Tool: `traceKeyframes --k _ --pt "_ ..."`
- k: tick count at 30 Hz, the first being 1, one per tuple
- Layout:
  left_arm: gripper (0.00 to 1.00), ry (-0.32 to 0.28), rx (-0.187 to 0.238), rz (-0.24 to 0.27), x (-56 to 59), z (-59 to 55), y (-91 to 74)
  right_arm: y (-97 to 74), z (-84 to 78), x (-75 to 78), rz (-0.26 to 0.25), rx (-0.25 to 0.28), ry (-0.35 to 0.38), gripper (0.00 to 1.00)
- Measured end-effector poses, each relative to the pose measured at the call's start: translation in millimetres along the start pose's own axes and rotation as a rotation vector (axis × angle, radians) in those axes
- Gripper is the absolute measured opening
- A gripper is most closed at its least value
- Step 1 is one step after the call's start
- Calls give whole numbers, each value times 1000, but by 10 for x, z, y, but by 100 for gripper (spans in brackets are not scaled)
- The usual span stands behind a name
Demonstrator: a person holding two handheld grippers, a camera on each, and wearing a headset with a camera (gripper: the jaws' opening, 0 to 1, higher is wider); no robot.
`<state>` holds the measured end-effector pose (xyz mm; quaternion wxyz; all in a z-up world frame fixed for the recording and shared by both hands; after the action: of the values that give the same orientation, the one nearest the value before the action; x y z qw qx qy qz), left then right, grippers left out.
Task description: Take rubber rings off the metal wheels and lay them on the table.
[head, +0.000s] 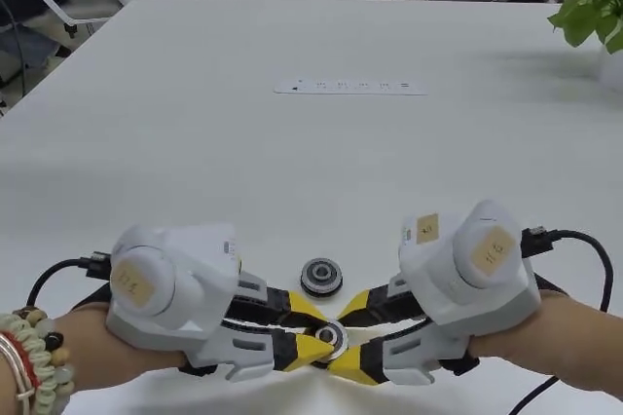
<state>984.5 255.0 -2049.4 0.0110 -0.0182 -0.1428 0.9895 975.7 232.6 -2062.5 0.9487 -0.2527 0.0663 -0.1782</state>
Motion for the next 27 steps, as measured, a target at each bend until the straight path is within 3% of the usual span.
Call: traceKeyframes --k 12,17,21,24,27 --pt "8 1 1 3 -6 4 7 -73 -32 16 15 -19 9 16" --pt "8 0 0 10 -19 1 2 -102 -66 37 7 -35 6 7" --pt "8 -1 0 11 -22 -1 4 -97 -65 39 -1 -40 17 8" --pt "8 -2 0 11 -23 -1 5 -88 -80 21 1 -42 50 27" --pt "8 -3 2 11 -23 0 7 -61 -80 35 -12 -32 28 26"
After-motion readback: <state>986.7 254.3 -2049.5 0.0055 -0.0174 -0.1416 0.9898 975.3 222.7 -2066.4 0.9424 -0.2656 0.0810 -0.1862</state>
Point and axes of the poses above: the centre of the closed fingertips' face, and the gripper's own axes: y roughly forward along the fingers, x roughly to its right, z roughly out of its top, the point moved 2 cm from there along -y, roughly backward along the fingers, and after that the axes turned 13 degrees about x, right-handed, at the moved point
